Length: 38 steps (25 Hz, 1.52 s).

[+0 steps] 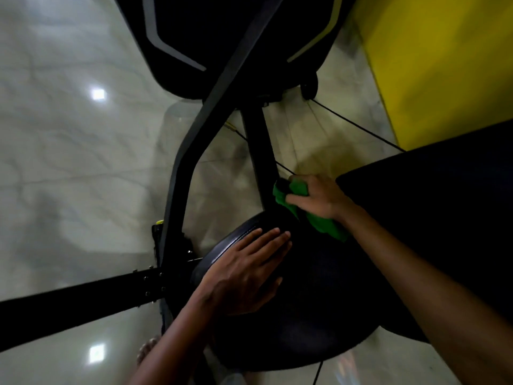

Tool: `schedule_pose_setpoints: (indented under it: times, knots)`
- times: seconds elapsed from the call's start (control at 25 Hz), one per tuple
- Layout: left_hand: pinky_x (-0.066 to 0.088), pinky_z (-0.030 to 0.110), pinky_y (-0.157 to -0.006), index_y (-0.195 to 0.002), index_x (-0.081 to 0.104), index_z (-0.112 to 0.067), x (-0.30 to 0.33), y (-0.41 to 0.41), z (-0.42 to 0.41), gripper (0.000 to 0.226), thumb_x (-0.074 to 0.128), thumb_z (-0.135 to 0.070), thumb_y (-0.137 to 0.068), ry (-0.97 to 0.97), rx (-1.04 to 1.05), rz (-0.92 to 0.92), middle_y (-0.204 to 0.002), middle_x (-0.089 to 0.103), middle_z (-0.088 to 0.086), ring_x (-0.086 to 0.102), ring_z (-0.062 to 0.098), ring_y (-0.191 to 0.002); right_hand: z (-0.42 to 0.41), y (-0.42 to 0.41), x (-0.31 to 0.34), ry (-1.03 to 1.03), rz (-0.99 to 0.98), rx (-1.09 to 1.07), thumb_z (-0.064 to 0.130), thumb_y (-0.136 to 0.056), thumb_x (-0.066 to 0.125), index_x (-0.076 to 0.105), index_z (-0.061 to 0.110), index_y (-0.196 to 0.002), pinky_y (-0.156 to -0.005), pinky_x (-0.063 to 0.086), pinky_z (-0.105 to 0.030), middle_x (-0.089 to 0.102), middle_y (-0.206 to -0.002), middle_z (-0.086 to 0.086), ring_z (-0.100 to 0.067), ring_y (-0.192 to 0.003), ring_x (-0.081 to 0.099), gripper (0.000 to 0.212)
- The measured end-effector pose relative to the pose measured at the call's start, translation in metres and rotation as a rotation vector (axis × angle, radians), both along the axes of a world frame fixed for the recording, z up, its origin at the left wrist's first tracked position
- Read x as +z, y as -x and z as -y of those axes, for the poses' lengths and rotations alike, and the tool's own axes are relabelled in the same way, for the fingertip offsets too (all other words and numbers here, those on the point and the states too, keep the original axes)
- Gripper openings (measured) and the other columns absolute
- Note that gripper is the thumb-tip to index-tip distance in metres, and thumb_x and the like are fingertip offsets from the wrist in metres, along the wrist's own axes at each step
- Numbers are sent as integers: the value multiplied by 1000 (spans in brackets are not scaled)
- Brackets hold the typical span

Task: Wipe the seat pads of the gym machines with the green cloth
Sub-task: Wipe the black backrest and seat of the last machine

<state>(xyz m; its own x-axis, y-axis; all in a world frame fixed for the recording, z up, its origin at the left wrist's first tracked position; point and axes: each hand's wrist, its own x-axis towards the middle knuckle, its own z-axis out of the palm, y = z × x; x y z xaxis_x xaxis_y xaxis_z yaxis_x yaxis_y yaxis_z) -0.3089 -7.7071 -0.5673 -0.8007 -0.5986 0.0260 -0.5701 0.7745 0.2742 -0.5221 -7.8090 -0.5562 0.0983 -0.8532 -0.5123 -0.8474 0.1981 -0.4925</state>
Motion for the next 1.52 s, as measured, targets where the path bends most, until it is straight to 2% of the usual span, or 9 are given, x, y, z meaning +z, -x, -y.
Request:
schedule_pose_setpoints:
  times: [0.2, 0.44, 0.64, 0.84, 0.96, 1.12, 1.2, 1.36, 1.52]
  knots:
    - [26, 37, -113, -139, 46, -7, 0, -7, -21, 52, 40, -35, -95, 17, 200, -37, -149, 40, 7, 35, 21, -139, 18, 20, 4, -75, -226, -190, 47, -85, 59, 66, 12, -105, -79, 48, -33, 66, -108, -18, -32, -98, 62, 40]
    - [30, 35, -110, -126, 60, -8, 4, -9, -18, 45, 43, -33, -93, 35, 186, -72, -136, 54, 10, 47, 23, -129, 9, -66, -1, -9, -160, 272, 62, -75, 55, 65, 22, -111, -82, 49, -32, 65, -111, -10, -27, -98, 62, 54]
    - [28, 31, -111, -125, 58, -3, 2, -13, -18, 42, 46, -25, -92, -5, 258, -192, -120, 58, 9, 49, 23, -117, 23, -12, 2, -81, -277, -7, 47, -81, 63, 66, 11, -110, -80, 48, -32, 65, -111, -18, -31, -100, 62, 47]
    - [29, 34, -112, -130, 56, -7, -3, -17, -28, 44, 41, -27, -94, 19, 257, -143, -132, 56, 9, 49, 24, -126, 7, -61, 5, 12, -207, 199, 43, -80, 65, 68, 18, -100, -72, 41, -26, 67, -102, -12, -27, -93, 62, 32]
    - [23, 38, -114, -140, 45, -10, -4, -28, -52, 49, 37, -30, -96, 50, 273, -82, -148, 42, 7, 36, 22, -138, 5, -73, 10, 16, -166, 343, 44, -79, 65, 66, 26, -88, -76, 47, -31, 68, -98, -9, -25, -90, 62, 20]
    - [17, 39, -117, -146, 35, -11, -10, -40, -87, 51, 32, -30, -99, 109, 361, -76, -154, 30, 4, 25, 21, -143, 12, -73, 10, -46, -282, 211, 47, -81, 62, 65, 20, -109, -84, 46, -33, 63, -116, -15, -29, -103, 60, 39]
    - [17, 40, -117, -146, 35, -11, -13, -39, -93, 50, 32, -29, -99, 129, 393, -86, -153, 31, 4, 25, 22, -143, 6, -96, 10, -21, -305, 268, 48, -82, 60, 62, 19, -119, -87, 45, -32, 60, -123, -15, -30, -110, 57, 47]
    - [25, 42, -113, -139, 37, -9, -14, -38, -96, 45, 37, -28, -98, 119, 375, -97, -147, 43, 8, 28, 23, -141, -10, -140, 12, -83, -173, 503, 49, -84, 60, 59, 16, -118, -77, 42, -27, 62, -115, -10, -21, -95, 57, 48]
    - [20, 38, -116, -146, 32, -10, -8, -43, -103, 52, 36, -28, -97, 74, 415, -95, -154, 29, 5, 24, 21, -143, 7, -103, 13, -71, -252, 327, 46, -82, 63, 61, 13, -120, -87, 45, -31, 61, -122, -14, -28, -108, 58, 51]
